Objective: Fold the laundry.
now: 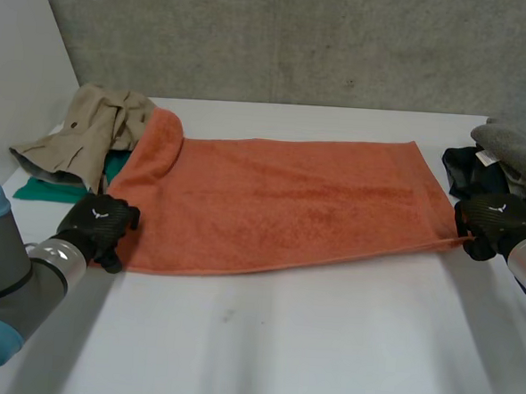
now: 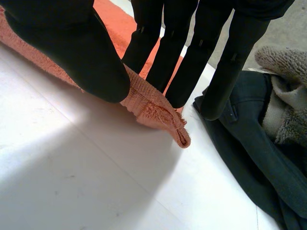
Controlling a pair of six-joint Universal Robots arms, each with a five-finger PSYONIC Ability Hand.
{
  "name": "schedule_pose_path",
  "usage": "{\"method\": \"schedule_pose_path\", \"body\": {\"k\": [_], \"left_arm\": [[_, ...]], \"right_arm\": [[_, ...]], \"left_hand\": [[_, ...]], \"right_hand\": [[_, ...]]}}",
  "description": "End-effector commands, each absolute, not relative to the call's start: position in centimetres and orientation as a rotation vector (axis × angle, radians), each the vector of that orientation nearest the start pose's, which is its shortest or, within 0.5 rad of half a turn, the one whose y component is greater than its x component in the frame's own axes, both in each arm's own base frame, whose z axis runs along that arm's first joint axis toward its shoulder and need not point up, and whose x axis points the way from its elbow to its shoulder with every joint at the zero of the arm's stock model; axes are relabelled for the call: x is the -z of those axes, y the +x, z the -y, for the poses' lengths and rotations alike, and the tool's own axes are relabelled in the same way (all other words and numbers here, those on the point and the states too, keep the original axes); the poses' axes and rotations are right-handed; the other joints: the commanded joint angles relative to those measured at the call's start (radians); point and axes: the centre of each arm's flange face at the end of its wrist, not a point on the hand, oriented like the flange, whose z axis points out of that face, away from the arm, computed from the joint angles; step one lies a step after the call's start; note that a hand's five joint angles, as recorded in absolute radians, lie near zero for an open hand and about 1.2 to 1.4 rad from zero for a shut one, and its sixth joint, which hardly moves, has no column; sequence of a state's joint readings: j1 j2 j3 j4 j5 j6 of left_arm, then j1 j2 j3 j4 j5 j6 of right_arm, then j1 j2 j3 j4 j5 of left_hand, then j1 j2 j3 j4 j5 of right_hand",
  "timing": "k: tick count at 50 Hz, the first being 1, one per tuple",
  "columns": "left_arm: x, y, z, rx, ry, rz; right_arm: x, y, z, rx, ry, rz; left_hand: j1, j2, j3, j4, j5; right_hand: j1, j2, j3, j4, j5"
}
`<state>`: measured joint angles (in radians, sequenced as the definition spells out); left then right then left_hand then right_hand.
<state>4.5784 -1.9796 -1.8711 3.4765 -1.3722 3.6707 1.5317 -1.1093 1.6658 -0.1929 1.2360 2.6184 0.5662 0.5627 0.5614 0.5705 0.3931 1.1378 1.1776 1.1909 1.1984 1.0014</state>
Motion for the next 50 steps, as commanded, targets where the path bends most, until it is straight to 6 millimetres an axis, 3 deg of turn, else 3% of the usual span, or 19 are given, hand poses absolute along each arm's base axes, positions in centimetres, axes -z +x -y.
{"method": "schedule_pose_path", "body": {"k": [1,15,27,32,36,50], "left_arm": [[-11.7,-18.6,29.8,1.702,0.988,-2.356],[-10.8,-19.0,31.4,1.711,0.999,-2.341],[-12.1,-19.1,33.2,1.812,0.946,-2.263],[-11.3,-19.3,33.7,1.805,0.961,-2.280],[-10.8,-19.4,33.6,1.777,0.980,-2.315],[-12.1,-18.6,31.2,1.633,1.002,-2.466]], "right_arm": [[-14.5,14.9,34.6,1.830,-0.917,-2.443],[-14.5,14.9,34.6,1.828,-0.919,-2.444],[-14.6,14.8,34.6,1.830,-0.919,-2.443],[-14.6,14.8,34.6,1.833,-0.916,-2.445],[-14.7,14.7,34.7,1.840,-0.907,-2.446],[-15.7,14.6,34.3,1.807,-0.900,-2.461]], "left_hand": [[0.105,0.109,0.110,0.101,0.104],[0.252,0.255,0.257,0.248,0.251],[0.425,0.429,0.430,0.421,0.424],[0.642,0.645,0.646,0.637,0.640],[0.830,0.833,0.834,0.825,0.828],[0.830,0.834,0.835,0.826,0.829]], "right_hand": [[0.258,0.219,0.205,0.198,0.220],[0.258,0.219,0.205,0.198,0.220],[0.258,0.219,0.205,0.198,0.220],[0.258,0.219,0.205,0.198,0.220],[0.258,0.219,0.205,0.198,0.220],[0.258,0.219,0.205,0.198,0.220]]}}
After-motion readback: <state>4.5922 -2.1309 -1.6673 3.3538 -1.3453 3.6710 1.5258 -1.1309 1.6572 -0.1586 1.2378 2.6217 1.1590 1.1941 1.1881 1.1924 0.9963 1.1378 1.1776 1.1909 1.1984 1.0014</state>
